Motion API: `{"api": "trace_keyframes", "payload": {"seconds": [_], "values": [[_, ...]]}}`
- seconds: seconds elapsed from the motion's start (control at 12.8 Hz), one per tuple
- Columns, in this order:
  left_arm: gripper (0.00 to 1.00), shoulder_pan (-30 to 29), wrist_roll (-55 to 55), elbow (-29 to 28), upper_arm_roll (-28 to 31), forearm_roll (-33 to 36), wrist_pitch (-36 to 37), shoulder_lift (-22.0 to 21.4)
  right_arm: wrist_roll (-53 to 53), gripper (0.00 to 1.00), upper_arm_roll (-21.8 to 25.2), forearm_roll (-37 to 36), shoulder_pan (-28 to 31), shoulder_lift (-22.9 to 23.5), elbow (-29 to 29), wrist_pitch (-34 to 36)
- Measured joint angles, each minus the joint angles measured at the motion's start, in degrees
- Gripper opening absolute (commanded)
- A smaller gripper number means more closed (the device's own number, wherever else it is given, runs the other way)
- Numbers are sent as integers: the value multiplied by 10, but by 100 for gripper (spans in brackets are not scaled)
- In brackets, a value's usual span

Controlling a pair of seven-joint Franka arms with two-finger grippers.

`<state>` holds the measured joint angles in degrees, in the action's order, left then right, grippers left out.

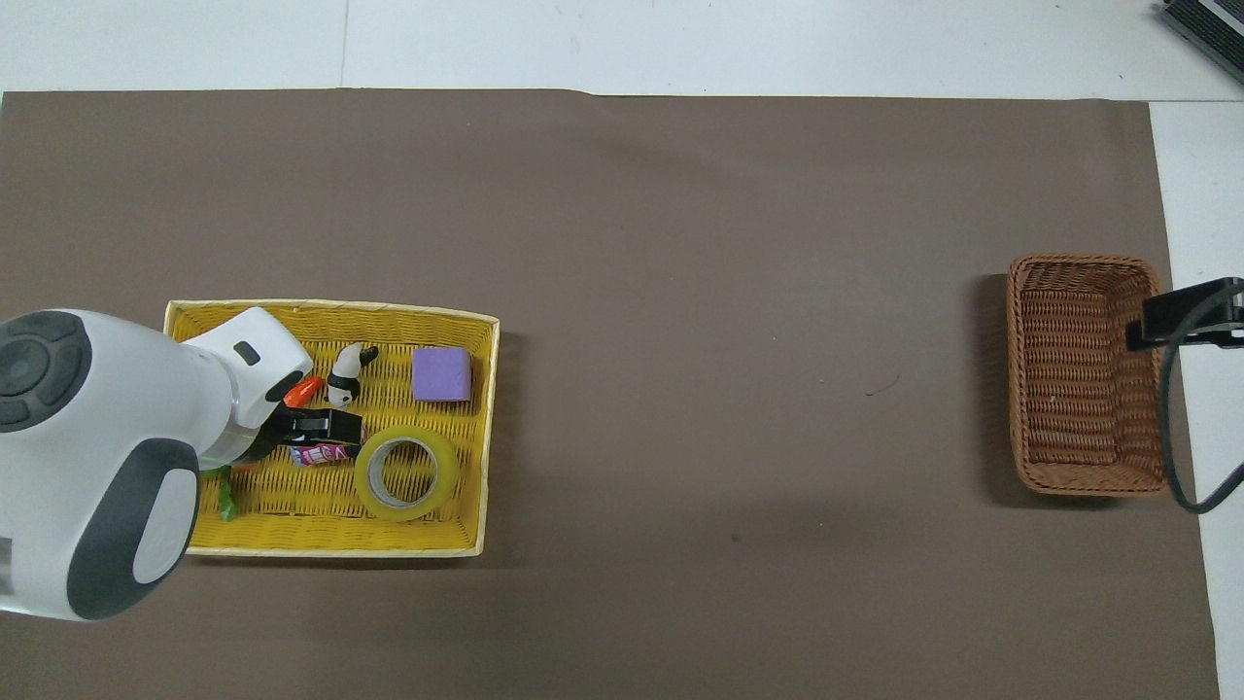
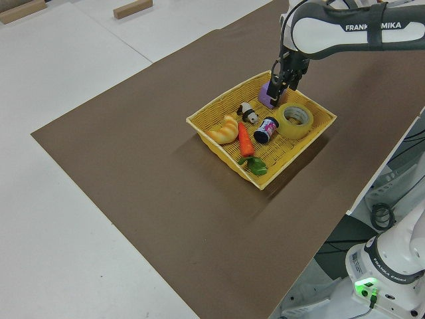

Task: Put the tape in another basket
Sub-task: 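Reach the left gripper down to the clear tape roll in the yellow basket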

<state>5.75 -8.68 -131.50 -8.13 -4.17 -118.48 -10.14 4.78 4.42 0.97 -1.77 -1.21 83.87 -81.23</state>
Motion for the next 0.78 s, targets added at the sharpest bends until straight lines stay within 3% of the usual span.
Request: {"api": "trace_keyframes", "payload": {"seconds": [0.31,0.39,0.47,0.55,0.78], "values": [[100,10,0,-114,-1,-31,-131,7,0,100,0,0,0,0,0,0],[80,14,0,-129,0,-38,-146,11,0,100,0,0,0,0,0,0],[12,15,0,-139,0,-44,-153,14,0,100,0,0,0,0,0,0],[0,15,0,-146,0,-46,-161,18,0,100,0,0,0,0,0,0],[0,18,0,-152,-1,-68,-180,30,0,100,3,0,2,0,0,0]]}}
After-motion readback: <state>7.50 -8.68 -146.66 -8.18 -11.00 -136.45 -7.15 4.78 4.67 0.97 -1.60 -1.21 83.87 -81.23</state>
